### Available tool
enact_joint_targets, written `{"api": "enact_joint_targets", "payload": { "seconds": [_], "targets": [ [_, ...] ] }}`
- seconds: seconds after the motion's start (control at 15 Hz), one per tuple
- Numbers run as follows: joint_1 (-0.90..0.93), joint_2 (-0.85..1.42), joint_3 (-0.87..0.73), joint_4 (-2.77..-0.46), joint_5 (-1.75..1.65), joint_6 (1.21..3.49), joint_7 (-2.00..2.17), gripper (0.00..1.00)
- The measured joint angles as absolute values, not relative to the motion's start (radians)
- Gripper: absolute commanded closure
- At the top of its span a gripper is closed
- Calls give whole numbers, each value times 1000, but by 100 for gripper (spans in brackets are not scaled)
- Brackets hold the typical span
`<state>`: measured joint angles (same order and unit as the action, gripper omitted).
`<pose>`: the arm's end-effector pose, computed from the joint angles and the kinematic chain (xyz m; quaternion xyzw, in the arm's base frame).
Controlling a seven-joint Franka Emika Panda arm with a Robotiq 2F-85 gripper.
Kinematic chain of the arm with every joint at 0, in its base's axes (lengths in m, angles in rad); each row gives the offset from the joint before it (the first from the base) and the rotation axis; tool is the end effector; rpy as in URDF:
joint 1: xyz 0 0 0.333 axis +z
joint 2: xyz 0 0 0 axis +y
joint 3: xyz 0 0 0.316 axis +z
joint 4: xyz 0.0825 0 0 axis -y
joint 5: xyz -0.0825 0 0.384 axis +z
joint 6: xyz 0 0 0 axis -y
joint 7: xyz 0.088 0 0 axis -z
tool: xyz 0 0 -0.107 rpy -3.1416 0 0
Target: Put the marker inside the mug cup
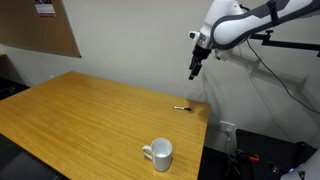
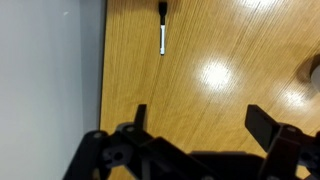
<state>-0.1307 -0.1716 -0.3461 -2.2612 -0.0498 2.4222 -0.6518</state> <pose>0.4606 -0.2438 0.4619 0.9819 0.0997 0.1412 0.0778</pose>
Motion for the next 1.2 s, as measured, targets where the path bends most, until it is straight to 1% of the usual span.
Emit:
{"api": "enact_joint_targets", "payload": {
  "seconds": [0.53, 0.87, 1.2],
  "targets": [
    [-183, -65, -365, -2243, 122, 2496, -790, 0],
    [-212, 20, -357, -2233, 143, 2594, -803, 0],
    [-248, 102, -321, -2207, 146, 2622, -803, 0]
  ]
}}
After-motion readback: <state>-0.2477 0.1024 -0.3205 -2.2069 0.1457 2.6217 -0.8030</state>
